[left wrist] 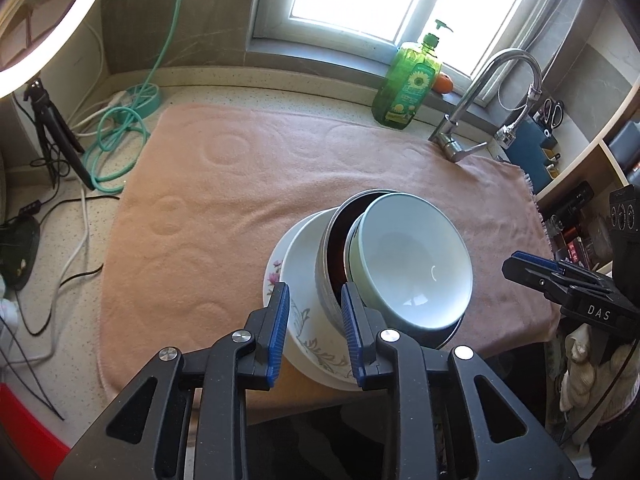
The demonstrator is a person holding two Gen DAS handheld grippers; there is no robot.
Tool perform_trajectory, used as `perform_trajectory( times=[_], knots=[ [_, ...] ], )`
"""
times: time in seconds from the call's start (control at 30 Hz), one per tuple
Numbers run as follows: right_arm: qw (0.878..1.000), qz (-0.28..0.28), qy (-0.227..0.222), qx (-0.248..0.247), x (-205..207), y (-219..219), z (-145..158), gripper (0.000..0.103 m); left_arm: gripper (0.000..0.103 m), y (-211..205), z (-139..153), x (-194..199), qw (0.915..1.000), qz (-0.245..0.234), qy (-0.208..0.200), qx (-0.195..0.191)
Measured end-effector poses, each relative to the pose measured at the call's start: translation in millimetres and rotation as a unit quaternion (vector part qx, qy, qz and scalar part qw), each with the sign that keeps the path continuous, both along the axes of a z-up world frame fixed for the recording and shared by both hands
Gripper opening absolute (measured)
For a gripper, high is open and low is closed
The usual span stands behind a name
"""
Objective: Organize plates and bowls
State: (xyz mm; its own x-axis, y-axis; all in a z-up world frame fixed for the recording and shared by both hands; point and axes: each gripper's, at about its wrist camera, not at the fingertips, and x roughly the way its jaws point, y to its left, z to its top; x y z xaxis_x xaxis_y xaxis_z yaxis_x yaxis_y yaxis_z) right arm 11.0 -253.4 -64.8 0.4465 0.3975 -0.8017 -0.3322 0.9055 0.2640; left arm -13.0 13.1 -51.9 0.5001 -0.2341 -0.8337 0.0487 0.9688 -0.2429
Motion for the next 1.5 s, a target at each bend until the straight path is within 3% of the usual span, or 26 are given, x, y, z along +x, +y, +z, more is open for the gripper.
perform_trajectory(
  times=[0.07, 0.17, 0.23, 0.37, 0.63, 1.5],
  knots=[
    [1.0, -0.005, -0.011, -0.008, -4.4, -1.1, 2.4, 0.052, 0.038, -1.8, 2.4, -4.0, 1.0, 0.003, -0.007, 0.006],
    [0.999, -0.018, -0.032, -0.012, -12.2, -6.2, 6.2, 0.069, 0.052, -5.8, 7.7, -10.7, 0.9996, 0.006, -0.02, 0.021],
    [0.998, -0.03, -0.045, -0.016, -17.4, -9.6, 8.2, 0.071, 0.054, -8.1, 11.5, -15.5, 0.999, 0.011, -0.029, 0.031],
    [0.996, -0.049, -0.065, -0.029, -27.4, -15.2, 10.9, 0.077, 0.069, -11.9, 18.9, -24.6, 0.9977, 0.024, -0.047, 0.043],
    [0.994, -0.072, -0.076, -0.026, -37.6, -26.2, 14.7, 0.077, 0.074, -20.1, 24.0, -32.8, 0.9941, 0.046, -0.054, 0.082],
    [0.995, -0.06, -0.071, -0.034, -38.0, -20.4, 11.8, 0.077, 0.076, -23.7, 31.1, -34.2, 0.9934, 0.042, -0.067, 0.083]
  ],
)
